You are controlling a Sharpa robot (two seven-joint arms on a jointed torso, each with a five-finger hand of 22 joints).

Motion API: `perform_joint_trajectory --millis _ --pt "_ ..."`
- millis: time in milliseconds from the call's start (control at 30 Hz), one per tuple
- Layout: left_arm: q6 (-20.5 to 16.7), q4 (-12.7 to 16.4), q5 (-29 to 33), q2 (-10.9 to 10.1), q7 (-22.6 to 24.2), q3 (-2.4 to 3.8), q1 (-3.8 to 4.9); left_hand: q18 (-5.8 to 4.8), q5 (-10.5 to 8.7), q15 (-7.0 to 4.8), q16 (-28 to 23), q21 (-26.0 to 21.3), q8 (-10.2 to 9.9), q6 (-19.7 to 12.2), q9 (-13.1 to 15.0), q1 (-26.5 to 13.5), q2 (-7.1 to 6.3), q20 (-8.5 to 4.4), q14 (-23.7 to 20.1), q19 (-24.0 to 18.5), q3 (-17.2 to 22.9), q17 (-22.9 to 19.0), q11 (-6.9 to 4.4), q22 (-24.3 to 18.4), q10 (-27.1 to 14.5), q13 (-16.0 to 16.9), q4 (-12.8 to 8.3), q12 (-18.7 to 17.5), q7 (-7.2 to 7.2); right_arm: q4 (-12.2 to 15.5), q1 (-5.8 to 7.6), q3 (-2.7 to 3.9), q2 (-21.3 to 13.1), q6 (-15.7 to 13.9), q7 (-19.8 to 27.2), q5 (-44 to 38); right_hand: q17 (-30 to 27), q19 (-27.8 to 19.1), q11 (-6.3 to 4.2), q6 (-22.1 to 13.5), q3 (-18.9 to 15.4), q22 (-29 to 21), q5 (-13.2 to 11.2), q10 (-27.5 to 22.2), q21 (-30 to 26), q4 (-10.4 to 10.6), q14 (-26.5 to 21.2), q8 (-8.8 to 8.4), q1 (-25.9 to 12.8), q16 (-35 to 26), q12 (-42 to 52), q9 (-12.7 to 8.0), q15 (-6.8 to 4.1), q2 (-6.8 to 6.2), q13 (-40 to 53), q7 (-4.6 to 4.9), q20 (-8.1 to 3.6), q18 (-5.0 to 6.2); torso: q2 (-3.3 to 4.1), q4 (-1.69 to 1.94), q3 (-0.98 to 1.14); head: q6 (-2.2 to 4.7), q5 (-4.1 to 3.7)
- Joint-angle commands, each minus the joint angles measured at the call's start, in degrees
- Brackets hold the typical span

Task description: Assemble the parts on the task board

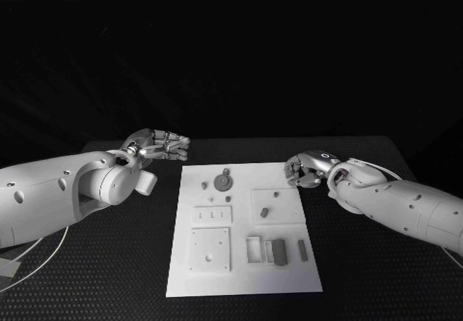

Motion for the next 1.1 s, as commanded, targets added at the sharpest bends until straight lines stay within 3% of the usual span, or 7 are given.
perform_joint_trajectory --millis 33,467,600,900,1100 --pt "0.7 0.2 -0.1 0.1 0.6 0.05 0.03 1.13 -0.17 0.34 -0.3 -0.4 -0.1 -0.1 0.0 0.0 0.25 0.21 0.0 0.0 -0.4 0.1 0.01 -0.1 -0.2 -0.1 0.0 -0.2 0.48 -0.2 -0.05 -0.01 0.0 -0.6 0.4 0.3 -0.1 0.0 -0.06 0.2 -0.3 0.6 0.1 0.7 -0.4 -0.1 -0.2 0.35 0.2 -0.1 0.5 0.1 -0.13 1.03 0.0 0.39 0.17 4.75 -0.04 0.01 0.0 -0.05 -0.02" --pt "0.8 0.0 -0.1 0.1 0.6 0.05 0.03 1.13 -0.17 0.34 -0.3 -0.4 -0.1 -0.1 0.0 0.0 0.29 0.21 0.0 0.1 -0.4 0.1 0.0 -0.1 -0.2 -0.1 0.0 -0.2 0.47 -0.1 -0.06 0.0 0.5 -1.2 -0.3 0.5 -0.1 0.1 -0.92 3.7 -0.8 0.8 0.1 1.6 -0.4 -0.7 -0.1 1.79 -0.1 -0.1 4.2 0.7 -0.95 5.4 3.2 -0.47 0.24 4.75 -0.05 -0.01 -0.02 -0.16 -0.13" --pt "0.8 -0.1 -0.1 0.1 0.6 0.05 0.03 1.13 -0.17 0.34 -0.3 -0.4 -0.1 -0.1 -0.1 0.0 0.3 0.21 0.0 0.1 -0.4 0.1 -0.01 -0.1 -0.2 -0.1 0.0 -0.2 0.47 -0.3 -0.11 0.0 0.7 -1.1 -0.6 0.4 -0.2 0.0 -1.09 4.0 -1.0 0.8 0.1 1.2 -0.5 -0.9 -0.1 1.67 -0.4 -0.1 5.4 0.6 -1.14 5.71 4.5 -0.63 0.24 4.74 -0.05 0.02 -0.02 -0.27 -0.17" --pt "0.9 -0.1 -0.1 0.2 0.6 0.05 0.03 1.13 -0.17 0.34 -0.3 -0.4 -0.1 -0.1 -0.1 0.0 0.29 0.2 0.0 0.1 -0.4 0.1 -0.02 -0.1 -0.2 -0.1 0.0 -0.2 0.46 -0.2 -0.16 0.0 0.8 -0.9 -0.8 0.1 -0.2 0.0 -1.07 3.9 -1.2 0.8 0.1 0.8 -0.5 -1.0 -0.1 1.47 -0.5 -0.1 5.8 0.6 -1.12 4.96 5.2 -0.61 0.22 4.75 -0.04 -0.01 0.0 -0.38 -0.15" --pt "0.9 -0.1 -0.1 0.2 0.5 0.05 0.03 1.14 -0.17 0.33 -0.3 -0.4 -0.1 -0.1 -0.1 0.0 0.3 0.2 0.0 0.1 -0.4 0.1 -0.02 -0.1 -0.2 -0.1 0.0 -0.2 0.46 -0.3 -0.17 0.0 0.7 -1.0 -0.9 -0.1 -0.2 0.1 -1.25 4.4 -1.0 0.8 0.1 1.0 -0.5 -1.0 -0.1 1.65 -0.2 -0.1 6.5 0.7 -1.29 5.37 6.0 -0.79 0.2 4.75 -0.07 0.02 0.03 -0.45 -0.19"
